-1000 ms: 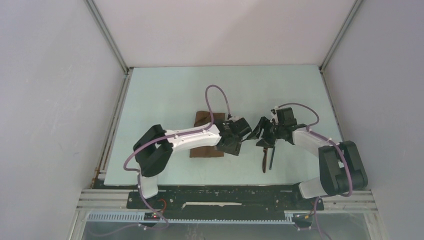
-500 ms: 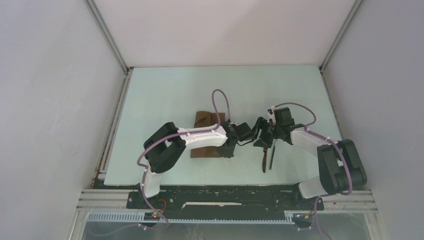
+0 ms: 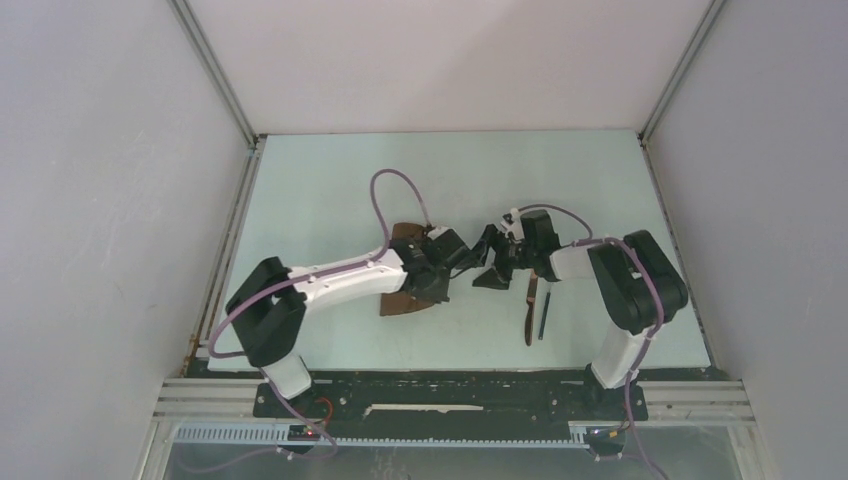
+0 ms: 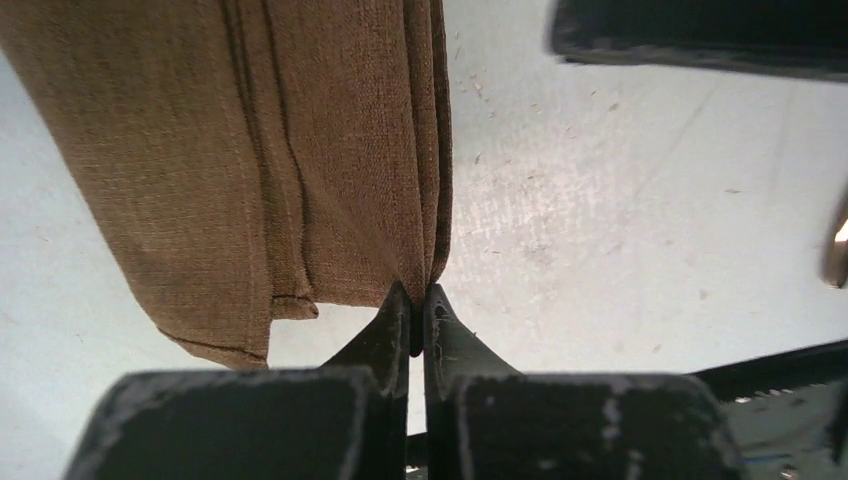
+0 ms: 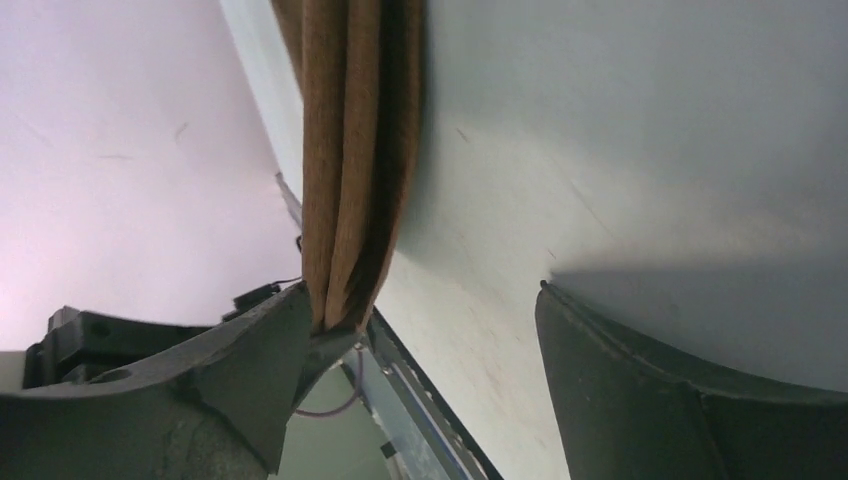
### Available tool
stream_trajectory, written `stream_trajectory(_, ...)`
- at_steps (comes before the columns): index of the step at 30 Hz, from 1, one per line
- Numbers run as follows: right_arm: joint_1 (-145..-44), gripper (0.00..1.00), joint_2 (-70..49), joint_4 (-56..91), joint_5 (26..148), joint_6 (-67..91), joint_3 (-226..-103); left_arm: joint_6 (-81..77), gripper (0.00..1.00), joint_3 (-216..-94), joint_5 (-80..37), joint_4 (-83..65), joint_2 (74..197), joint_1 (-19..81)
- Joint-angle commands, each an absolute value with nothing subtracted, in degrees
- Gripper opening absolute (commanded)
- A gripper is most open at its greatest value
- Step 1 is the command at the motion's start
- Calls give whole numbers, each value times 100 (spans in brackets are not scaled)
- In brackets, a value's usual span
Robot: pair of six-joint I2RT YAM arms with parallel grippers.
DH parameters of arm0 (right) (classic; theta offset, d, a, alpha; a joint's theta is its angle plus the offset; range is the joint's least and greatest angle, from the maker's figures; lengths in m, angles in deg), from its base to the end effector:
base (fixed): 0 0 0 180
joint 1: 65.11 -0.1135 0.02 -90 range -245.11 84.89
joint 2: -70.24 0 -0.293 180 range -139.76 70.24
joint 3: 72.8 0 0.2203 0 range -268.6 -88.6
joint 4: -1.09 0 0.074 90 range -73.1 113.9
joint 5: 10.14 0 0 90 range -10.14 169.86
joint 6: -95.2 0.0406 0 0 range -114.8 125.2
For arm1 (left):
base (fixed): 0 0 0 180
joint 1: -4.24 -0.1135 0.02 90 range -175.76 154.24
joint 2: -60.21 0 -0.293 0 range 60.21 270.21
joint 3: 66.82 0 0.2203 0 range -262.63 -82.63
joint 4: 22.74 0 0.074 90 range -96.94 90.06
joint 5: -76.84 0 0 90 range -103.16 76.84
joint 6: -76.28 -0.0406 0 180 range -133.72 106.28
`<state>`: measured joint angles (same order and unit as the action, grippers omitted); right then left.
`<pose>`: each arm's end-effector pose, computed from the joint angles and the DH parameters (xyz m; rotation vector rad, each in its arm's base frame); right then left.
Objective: Fold the napkin into a case and place the utensils inside
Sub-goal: Fold the 2/3-rectangle-folded napkin at the center of the board.
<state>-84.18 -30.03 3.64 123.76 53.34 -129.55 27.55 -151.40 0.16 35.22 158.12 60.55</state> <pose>0.2778 0.1258 0.1757 0.2385 2.5695 1.4235 0.1803 -0.2537 0.2454 0.3075 2.7340 -0.1293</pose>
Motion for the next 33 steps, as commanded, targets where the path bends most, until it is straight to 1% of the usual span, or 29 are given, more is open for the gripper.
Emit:
stream_trajectory(1,-8772,97,-3514,-1348,12687,6423,-13304,2912,0,-14906,-390,2969,15270,5882)
stream_trajectory(5,-8982,100,-3955,-1598,12557,6778,-13698,2934,0,-14815,-548,2895,15211,5814)
stream_trajectory(8,-9091,96,-4191,-1576,12322,6885,-13913,2919,0,-14808,-569,2875,15168,5811)
stream_trajectory(13,-8995,81,-4437,-1805,12021,7002,-14005,2927,0,-14749,-671,2814,15139,5803)
stream_trajectory(15,-8960,71,-4569,-1825,12044,6998,-14084,2929,0,-14724,-705,2772,15120,5806)
stream_trajectory(16,-8935,67,-4596,-1822,12038,6986,-14089,2922,0,-14732,-709,2770,15125,5803)
stream_trajectory(19,-8916,62,-4587,-1722,11965,6859,-14089,2899,0,-14740,-720,2770,15118,5803)
stream_trajectory(22,-8907,51,-4550,-1683,11907,6745,-14090,2891,0,-14748,-740,2763,15139,5803)
stream_trajectory(25,-8870,48,-4481,-1599,11881,6642,-14089,2882,0,-14760,-745,2761,15168,5807)
stream_trajectory(26,-8863,45,-4459,-1590,11872,6618,-14085,2888,0,-14756,-753,2761,15171,5805)
stream_trajectory(29,-8853,35,-4468,-1656,11907,6620,-14090,2899,0,-14749,-792,2724,15159,5807)
stream_trajectory(30,-8849,29,-4480,-1656,11913,6615,-14094,2892,0,-14756,-826,2697,15160,5803)
stream_trajectory(31,-8856,20,-4479,-1648,11904,6598,-14096,2880,0,-14766,-861,2674,15166,5803)
stream_trajectory(32,-8852,8,-4474,-1644,11898,6580,-14096,2869,0,-14773,-928,2631,15177,5803)
stream_trajectory(33,-8851,0,-4441,-1637,11897,6562,-14098,2823,0,-14775,-1066,2562,15200,5803)
